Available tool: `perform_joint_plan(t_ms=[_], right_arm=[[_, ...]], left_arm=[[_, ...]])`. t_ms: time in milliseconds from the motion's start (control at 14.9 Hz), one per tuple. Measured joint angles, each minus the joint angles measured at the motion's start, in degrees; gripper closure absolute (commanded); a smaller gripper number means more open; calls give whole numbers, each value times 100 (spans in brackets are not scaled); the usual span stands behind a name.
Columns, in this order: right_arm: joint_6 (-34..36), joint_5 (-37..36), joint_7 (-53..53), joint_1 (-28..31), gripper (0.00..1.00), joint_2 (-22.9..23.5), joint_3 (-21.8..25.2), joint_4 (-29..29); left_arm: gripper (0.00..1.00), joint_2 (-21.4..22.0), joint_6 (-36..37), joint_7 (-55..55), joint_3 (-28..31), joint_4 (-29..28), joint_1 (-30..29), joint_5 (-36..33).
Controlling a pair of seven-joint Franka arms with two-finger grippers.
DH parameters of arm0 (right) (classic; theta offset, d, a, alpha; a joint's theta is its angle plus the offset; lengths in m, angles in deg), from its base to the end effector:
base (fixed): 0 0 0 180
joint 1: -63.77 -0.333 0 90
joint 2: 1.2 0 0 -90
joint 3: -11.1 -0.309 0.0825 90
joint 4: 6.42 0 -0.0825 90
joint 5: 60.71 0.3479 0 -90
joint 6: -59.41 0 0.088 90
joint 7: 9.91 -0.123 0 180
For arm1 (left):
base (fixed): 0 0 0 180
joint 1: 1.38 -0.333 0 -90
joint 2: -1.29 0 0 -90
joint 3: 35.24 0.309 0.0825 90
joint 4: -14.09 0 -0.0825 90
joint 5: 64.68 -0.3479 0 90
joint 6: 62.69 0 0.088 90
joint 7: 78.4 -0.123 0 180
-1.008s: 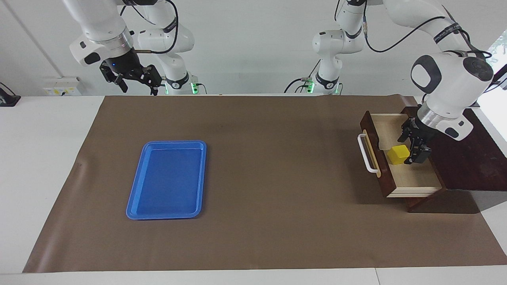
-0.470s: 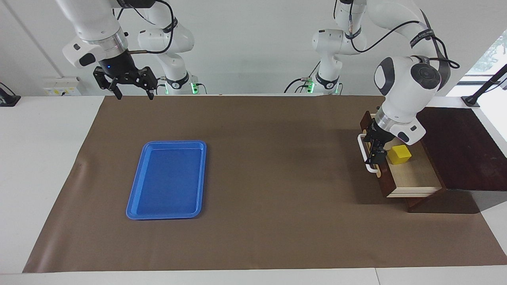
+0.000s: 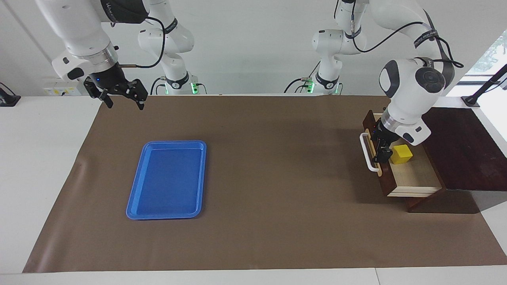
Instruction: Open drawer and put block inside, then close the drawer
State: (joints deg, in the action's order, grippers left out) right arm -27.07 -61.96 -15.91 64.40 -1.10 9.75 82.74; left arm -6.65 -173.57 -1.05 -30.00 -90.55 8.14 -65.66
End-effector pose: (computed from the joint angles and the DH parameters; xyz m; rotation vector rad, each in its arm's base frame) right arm 0.5118 0.0036 0.6017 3.1128 -0.1448 -0.0735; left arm 0.5600 -0.0424 0.4450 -2.4981 -1.8373 0.0053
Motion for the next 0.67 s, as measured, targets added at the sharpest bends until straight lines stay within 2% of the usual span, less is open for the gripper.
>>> perform_joint_plan(t_ms=[672], right_arm=[[78, -1, 0, 4, 0, -2, -12, 1]], left_arm=[[0, 12, -461, -851, 22, -1, -1077, -4]])
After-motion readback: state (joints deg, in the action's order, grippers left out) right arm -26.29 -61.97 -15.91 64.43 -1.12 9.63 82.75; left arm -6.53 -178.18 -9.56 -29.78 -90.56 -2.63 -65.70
